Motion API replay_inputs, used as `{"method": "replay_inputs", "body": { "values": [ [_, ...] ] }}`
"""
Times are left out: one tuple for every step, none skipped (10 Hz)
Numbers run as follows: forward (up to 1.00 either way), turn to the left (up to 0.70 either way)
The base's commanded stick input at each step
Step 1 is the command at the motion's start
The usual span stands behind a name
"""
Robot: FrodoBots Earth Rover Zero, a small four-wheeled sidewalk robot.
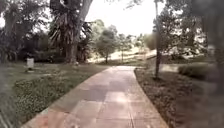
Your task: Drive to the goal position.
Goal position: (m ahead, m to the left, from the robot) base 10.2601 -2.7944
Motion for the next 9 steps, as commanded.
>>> {"method": "replay_inputs", "body": {
  "values": [
    [1.0, 0.0],
    [1.0, 0.0],
    [1.0, 0.0],
    [1.0, 0.0],
    [1.0, 0.0],
    [1.0, 0.0],
    [1.0, 0.0],
    [1.0, 0.0],
    [1.0, 0.0]
  ]
}}
